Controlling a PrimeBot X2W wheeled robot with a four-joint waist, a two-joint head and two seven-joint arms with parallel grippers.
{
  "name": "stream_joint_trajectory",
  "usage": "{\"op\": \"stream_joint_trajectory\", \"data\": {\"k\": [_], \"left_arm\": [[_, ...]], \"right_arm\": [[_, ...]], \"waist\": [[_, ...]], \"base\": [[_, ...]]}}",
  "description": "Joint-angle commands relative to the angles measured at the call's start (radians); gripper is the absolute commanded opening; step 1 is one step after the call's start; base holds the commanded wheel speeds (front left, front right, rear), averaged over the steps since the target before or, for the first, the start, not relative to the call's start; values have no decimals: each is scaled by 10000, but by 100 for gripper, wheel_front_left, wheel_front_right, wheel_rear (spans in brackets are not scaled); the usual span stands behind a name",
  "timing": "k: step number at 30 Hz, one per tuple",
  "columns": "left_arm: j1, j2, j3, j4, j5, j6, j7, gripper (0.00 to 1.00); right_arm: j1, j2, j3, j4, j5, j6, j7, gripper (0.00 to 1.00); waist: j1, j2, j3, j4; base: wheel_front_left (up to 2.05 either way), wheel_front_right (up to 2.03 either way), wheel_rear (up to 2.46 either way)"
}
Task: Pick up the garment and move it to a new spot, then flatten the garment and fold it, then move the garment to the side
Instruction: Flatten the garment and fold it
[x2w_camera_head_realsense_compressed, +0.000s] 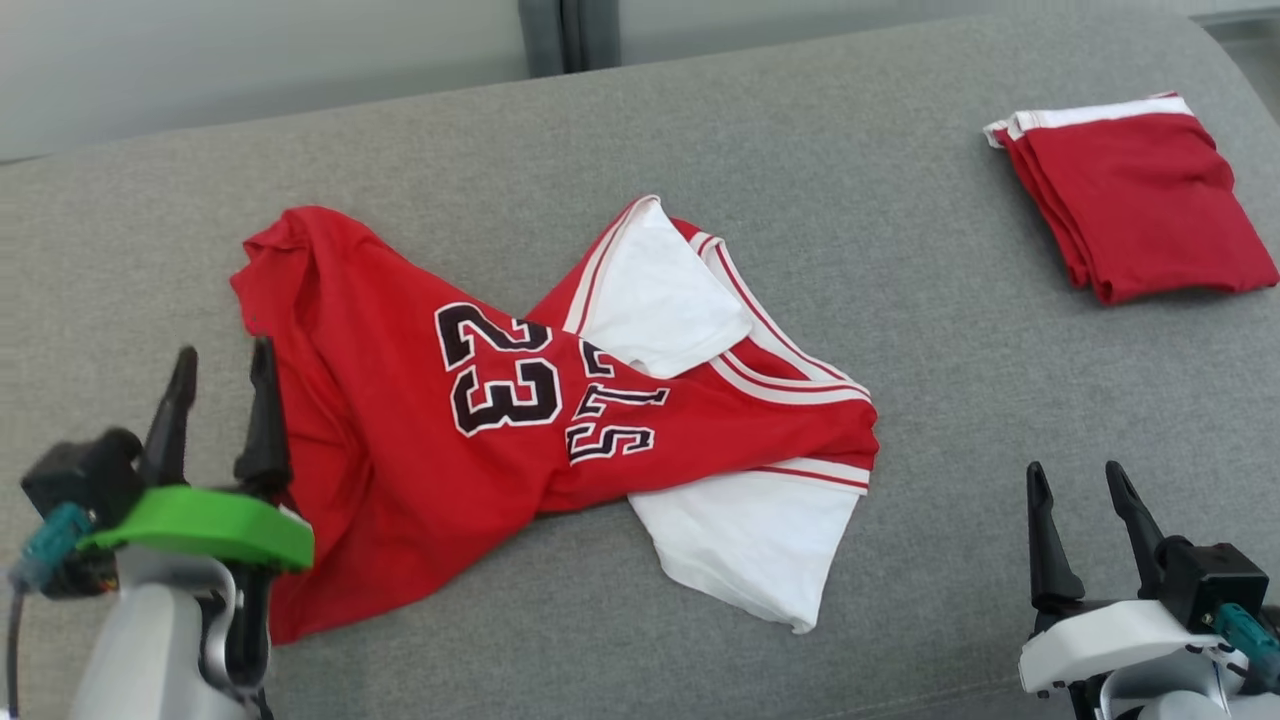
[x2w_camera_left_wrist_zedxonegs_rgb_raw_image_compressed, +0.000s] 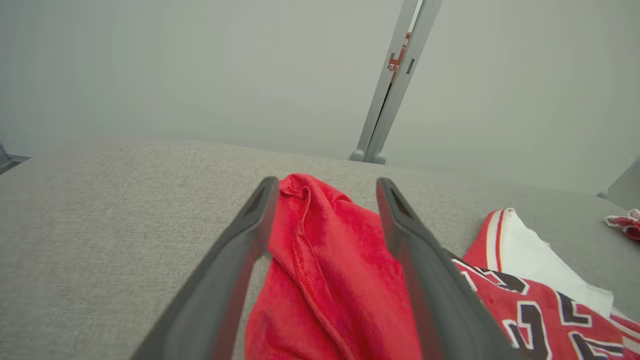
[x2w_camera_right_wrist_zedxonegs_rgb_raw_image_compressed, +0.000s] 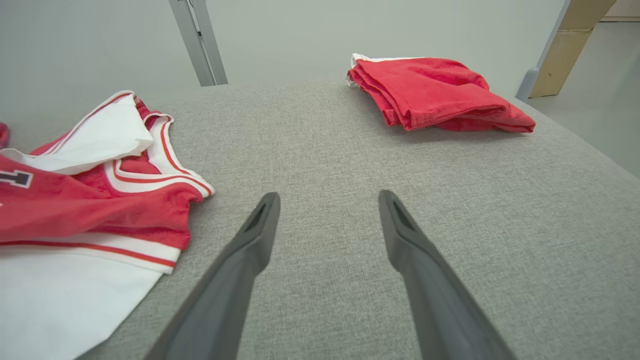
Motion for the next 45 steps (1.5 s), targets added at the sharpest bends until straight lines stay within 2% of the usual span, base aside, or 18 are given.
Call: {"op": "stream_joint_trajectory", "data": {"k": [1,5,10,14,22,23,24,25,26,28,30,31,32,40,45], "left_arm": [[545,-60,-44,-150,-69,-26,1,100],[1832,-194,-461,-575,71,-26,1,100],[2751,-35,-1722,-364,4,-27,163,100],[2623,168,-2309,17,2,-27,201,100],[1909,402,-2662,918,26,-28,70,100],[1824,448,-2684,1043,-14,-28,78,96],[1743,513,-2750,1220,-12,-28,76,82],[1685,550,-2835,1357,45,-28,74,50],[1614,524,-2898,1481,-2,-28,60,41],[1484,510,-2948,1700,-106,-28,49,39],[1352,538,-3020,1916,-163,-28,31,25],[1287,542,-3086,2021,-189,-28,23,9],[1237,553,-3145,2095,-212,-28,20,0],[708,682,-3242,2456,-560,-28,-9,0],[424,712,-2662,2434,-669,-29,-16,0]], "right_arm": [[182,-26,-78,26,29,-15,3,100],[372,-23,-99,15,93,-15,3,100],[452,-24,30,14,195,-15,3,100],[469,-26,157,46,202,-15,3,100],[366,-25,201,65,117,-15,3,100],[338,-25,208,65,115,-15,3,100],[306,-25,217,66,120,-16,3,100],[284,-25,230,71,121,-16,3,100],[268,-25,225,75,133,-16,3,100],[273,-26,222,77,166,-16,3,100],[300,-23,222,60,185,-16,3,100],[310,-23,221,58,194,-16,3,100],[308,-25,225,55,189,-16,3,100],[239,-25,197,54,190,-16,3,100],[218,-25,186,38,186,-16,3,100]], "waist": [[0,-1,-663,536],[0,-1,-942,796],[0,-1,-939,1002],[0,-1,-810,1093],[0,-1,-665,972],[0,-1,-648,944],[0,-1,-627,905],[0,-1,-614,871],[0,-1,-602,835],[0,-1,-585,784],[0,-1,-551,756],[0,-1,-531,743],[0,-1,-517,733],[0,-1,-470,698],[0,-1,-428,701]], "base": [[0,0,0],[0,0,0],[0,0,0],[0,0,0],[0,0,0],[0,0,0],[0,0,0],[0,0,0],[0,0,0],[0,0,0],[0,0,0],[0,0,0],[0,0,0],[0,0,0],[0,0,0]]}}
